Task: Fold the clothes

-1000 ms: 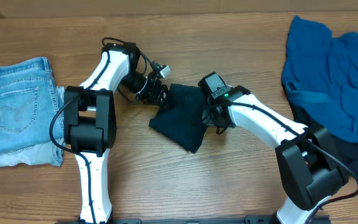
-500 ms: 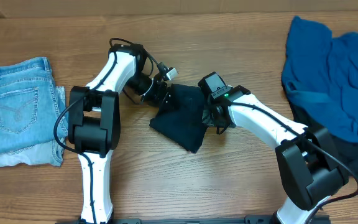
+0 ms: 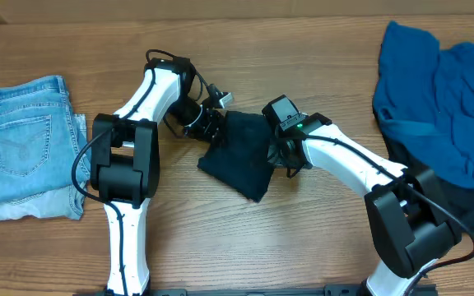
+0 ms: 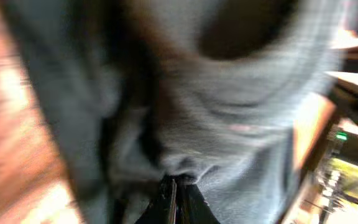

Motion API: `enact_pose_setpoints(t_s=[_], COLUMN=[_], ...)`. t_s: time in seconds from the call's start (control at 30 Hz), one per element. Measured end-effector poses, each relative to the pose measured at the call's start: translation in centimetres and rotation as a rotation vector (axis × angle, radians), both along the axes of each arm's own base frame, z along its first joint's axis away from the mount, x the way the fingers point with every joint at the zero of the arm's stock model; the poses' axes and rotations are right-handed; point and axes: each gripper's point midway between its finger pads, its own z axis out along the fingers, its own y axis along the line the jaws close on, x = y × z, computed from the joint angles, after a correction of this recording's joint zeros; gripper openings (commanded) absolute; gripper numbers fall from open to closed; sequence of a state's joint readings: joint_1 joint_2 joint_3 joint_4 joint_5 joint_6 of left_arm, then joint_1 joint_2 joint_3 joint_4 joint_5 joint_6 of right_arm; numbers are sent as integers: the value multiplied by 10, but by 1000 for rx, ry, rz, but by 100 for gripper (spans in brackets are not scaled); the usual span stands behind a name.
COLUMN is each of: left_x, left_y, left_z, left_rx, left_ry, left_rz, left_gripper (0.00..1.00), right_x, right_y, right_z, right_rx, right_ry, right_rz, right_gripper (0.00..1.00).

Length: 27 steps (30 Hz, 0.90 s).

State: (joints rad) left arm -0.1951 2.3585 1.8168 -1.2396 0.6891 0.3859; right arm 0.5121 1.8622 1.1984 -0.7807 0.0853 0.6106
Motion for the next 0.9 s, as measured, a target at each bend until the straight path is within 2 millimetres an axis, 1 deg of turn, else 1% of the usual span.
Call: enact_pose_setpoints(t_s=[0.07,0.13,0.17,0.2,0.23,0.27,0.3,0.33,0.37,0.47,0.53,0.6,0.63,0.67,0.73,0.77,0.8,0.83,0.87,0.9], left_x=[5,7,8,8,8,8,8,7,6,4,4,4,4,5,5,5,5,5,5,6], left_y=[8,11,12,13,14,15,15,15,14,10,13,17,22,26,31,33,34,35,35,35], left_z=[-8,-11,-12,-12,-13,-14,-14,-14,-13,-10,-11,-13,-15,-16,-18,-18,-18,-18,-18,-18], left_rx=[72,103,116,122,132,140,146,150,139,128,142,167,198,215,250,273,280,284,288,290], left_ry=[-10,-10,-8,-4,-4,-3,-5,5,15,22,21,20,24,30,46,54,55,56,57,58], left_rz=[24,39,47,52,55,56,54,65,69,69,68,67,77,88,122,142,147,149,153,156], left_gripper=[4,4,7,16,28,35,47,54,55,42,33,31,31,31,33,33,33,33,33,33], right_x=[-1,-3,-3,-3,-3,-3,-3,-3,-3,-2,-1,-4,-2,5,36,48,55,63,67,66], right_y=[-1,-2,-2,-2,-2,-2,-2,-2,-3,-3,-5,-10,-11,-10,1,6,10,15,22,26], right_z=[0,-1,-1,-1,-1,-1,-1,-1,-1,-1,0,2,9,21,64,79,89,96,100,100], right_rx=[-3,-7,-7,-7,-7,-7,-8,-10,-13,-15,-28,-59,-79,-93,-89,-77,-67,-52,-29,-13], right_ry=[5,11,12,12,13,13,13,12,11,9,2,15,19,11,-90,-136,-165,-196,-214,-212], right_rz=[0,-1,-1,-3,-4,-4,-5,-7,-8,-9,-2,28,52,72,98,107,120,144,184,209], right_gripper=[5,5,5,5,5,5,5,5,5,5,12,19,21,23,24,24,23,20,17,14])
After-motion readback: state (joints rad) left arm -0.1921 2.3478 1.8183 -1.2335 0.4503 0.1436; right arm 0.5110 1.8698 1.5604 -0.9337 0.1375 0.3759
